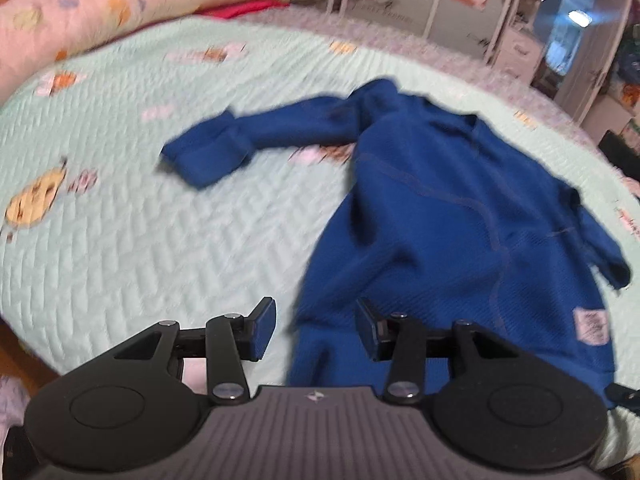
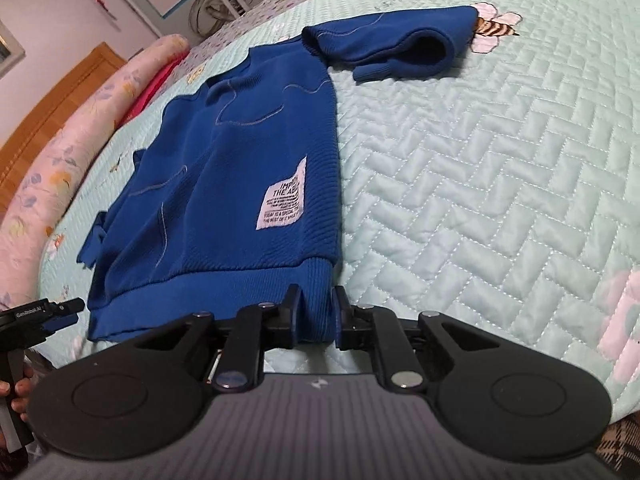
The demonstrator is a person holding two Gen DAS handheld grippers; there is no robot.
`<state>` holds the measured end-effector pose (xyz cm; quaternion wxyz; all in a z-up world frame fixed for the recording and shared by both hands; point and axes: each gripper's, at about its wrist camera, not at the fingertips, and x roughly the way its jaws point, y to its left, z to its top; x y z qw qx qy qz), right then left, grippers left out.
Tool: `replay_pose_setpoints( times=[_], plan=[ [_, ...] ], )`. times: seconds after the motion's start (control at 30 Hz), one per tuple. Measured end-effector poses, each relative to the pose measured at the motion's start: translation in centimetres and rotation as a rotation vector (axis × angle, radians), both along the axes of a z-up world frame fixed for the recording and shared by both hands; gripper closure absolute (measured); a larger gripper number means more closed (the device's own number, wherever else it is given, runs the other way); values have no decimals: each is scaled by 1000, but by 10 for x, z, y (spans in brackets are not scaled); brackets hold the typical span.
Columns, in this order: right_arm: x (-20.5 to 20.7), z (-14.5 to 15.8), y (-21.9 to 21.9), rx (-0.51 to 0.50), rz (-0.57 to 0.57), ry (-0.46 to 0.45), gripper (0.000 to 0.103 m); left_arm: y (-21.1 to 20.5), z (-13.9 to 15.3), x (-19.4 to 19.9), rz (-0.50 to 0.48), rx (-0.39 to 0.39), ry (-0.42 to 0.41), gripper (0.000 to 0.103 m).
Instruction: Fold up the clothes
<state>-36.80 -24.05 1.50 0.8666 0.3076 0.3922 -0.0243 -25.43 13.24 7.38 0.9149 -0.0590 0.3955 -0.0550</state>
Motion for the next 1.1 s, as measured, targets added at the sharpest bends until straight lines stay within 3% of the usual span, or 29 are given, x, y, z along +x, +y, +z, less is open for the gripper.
replay_pose_setpoints(
  times=[0.13,0.23,0.33,0.53,0.63,0.9,0.93,0.97,1.03,1.1],
  plan=[
    [-4,11,-25,43,-101,-68,83,-47,29,6,-143,-1,-60,57],
    [-2,14,-60,112,-234,-130,82,-100,43,20,-305,15,-60,57],
    [11,8,-95,178,-335,-173,70,-161,47,35,-426,84,-62,57],
    [59,5,-115,-116,-331,-167,60,-260,53,65,-569,167,-126,55],
    [80,-9,-123,-128,-332,-162,58,-299,46,83,-608,274,-171,53],
    [115,-15,-126,-262,-285,-203,57,-352,27,118,-597,377,-153,50],
    [118,-12,-127,-294,-266,-199,68,-356,24,120,-592,376,-144,50],
    [121,-7,-127,-335,-244,-193,91,-359,22,123,-585,365,-130,50],
    [122,11,-124,-501,-191,-216,93,-360,25,127,-570,329,-116,50],
    [118,32,-110,-794,-137,-282,94,-362,27,126,-555,304,-122,50]
  ],
)
